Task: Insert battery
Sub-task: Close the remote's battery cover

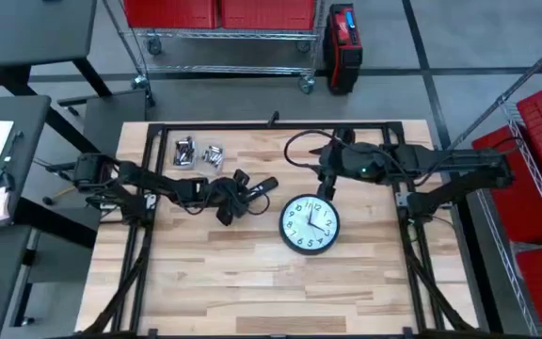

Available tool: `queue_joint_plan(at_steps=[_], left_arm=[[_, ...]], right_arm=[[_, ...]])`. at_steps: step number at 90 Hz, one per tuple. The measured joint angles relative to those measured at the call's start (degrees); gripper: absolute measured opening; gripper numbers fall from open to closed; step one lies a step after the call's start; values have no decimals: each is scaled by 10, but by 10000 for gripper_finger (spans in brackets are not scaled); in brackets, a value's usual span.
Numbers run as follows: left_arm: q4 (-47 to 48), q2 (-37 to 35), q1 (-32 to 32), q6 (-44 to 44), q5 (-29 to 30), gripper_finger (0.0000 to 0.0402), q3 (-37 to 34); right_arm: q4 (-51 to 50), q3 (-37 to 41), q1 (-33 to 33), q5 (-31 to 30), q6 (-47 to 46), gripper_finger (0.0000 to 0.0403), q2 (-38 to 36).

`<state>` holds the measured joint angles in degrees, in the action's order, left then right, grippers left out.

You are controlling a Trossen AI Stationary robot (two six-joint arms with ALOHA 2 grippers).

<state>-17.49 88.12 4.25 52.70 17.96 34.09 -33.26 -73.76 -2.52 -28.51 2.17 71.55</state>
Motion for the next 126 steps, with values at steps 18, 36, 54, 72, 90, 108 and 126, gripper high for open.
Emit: queue_joint_plan(at_steps=[18, 36, 54, 72, 90, 108, 126], left_arm=[[-1, 0, 12, 21, 5, 153, 0], [1, 0, 11, 21, 30, 153, 0], [5, 0, -4, 13, 43, 153, 0], [65, 0, -10, -3, 33, 153, 0], [80, 0, -10, -19, 33, 153, 4], [115, 0, -9, -27, 33, 153, 39], [154, 0, -9, -40, 31, 153, 57]], right_arm=[[0, 0, 0, 0, 0, 159, 0], [0, 0, 0, 0, 0, 159, 0], [-12, 0, 0, 0, -2, 159, 0], [-12, 0, 0, 0, -2, 159, 0], [-12, 0, 0, 0, -2, 159, 0], [-12, 0, 0, 0, -2, 159, 0], [-14, 0, 0, 0, -2, 159, 0]])
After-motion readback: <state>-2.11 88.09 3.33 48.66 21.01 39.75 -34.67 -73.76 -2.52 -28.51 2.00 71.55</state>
